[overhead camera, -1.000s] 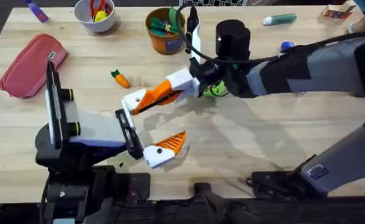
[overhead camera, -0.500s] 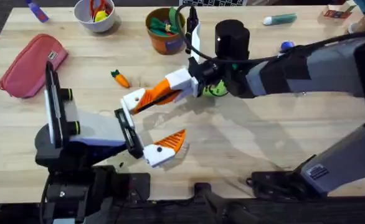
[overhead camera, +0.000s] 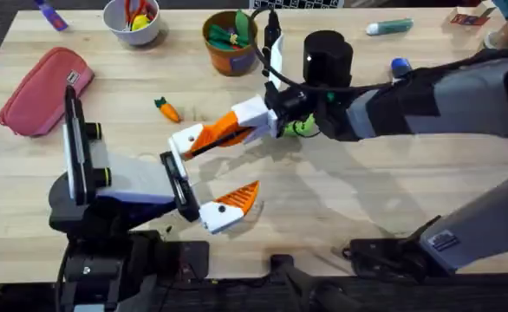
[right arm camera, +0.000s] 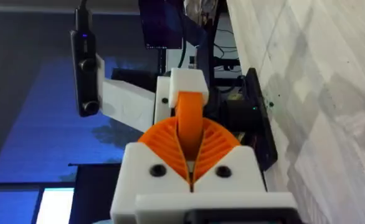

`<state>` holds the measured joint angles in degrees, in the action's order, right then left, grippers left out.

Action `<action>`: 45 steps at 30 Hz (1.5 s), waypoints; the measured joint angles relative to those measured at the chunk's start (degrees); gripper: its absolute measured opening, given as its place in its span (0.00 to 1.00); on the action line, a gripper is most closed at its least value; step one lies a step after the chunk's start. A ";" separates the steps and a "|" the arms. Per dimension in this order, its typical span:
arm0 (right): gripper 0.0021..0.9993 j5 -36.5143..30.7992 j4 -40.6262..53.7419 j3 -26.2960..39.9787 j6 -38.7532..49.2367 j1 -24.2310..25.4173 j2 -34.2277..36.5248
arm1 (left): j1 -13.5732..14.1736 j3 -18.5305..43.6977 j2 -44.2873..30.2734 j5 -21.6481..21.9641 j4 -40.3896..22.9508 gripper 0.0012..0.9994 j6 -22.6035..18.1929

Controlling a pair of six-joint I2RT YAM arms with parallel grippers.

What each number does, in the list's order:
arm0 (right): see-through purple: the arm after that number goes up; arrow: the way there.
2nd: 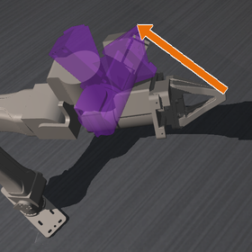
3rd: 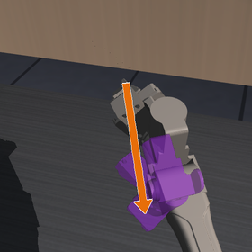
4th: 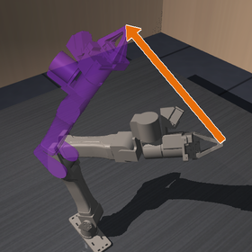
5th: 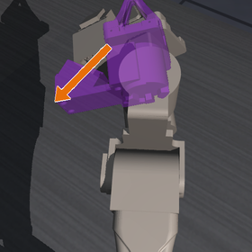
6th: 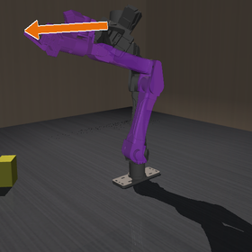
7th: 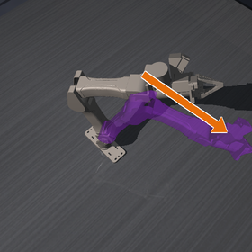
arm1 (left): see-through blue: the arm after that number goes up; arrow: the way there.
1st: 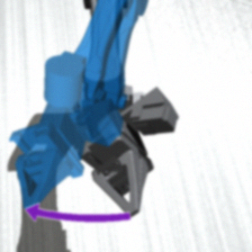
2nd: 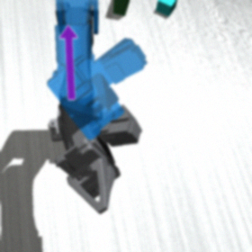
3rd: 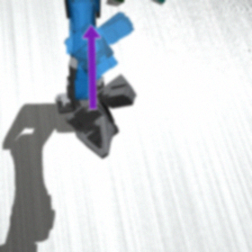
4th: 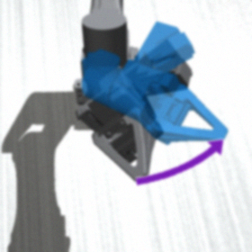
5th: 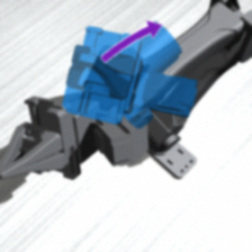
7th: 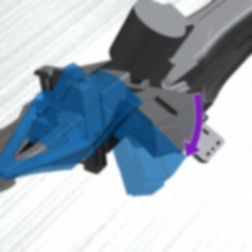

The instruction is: Pick up the gripper from the table and insert it into the empty holder that is missing its gripper. Then pick up a screw, insert it into the mounting hole, and use the screwdriver to tighten it. Finally, clean up the table by picking up the vegetable and placing it into the bucket.

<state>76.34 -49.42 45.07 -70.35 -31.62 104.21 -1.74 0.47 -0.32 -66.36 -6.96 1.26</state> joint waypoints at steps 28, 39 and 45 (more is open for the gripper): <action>0.01 -1.97 -0.80 -1.85 -0.22 0.00 -1.08 | 0.00 0.00 0.00 -0.18 -0.07 0.99 0.09; 0.01 -2.47 -0.95 -1.85 -0.39 -0.16 -1.08 | 0.00 0.00 0.00 -0.03 -0.04 0.99 0.11; 0.01 -2.97 -0.99 -1.85 -0.39 -0.42 -1.08 | 0.00 0.01 0.00 0.19 -0.02 0.99 0.28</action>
<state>73.37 -50.41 43.22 -70.74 -32.03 103.13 -1.74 0.48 -0.32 -66.18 -6.98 1.54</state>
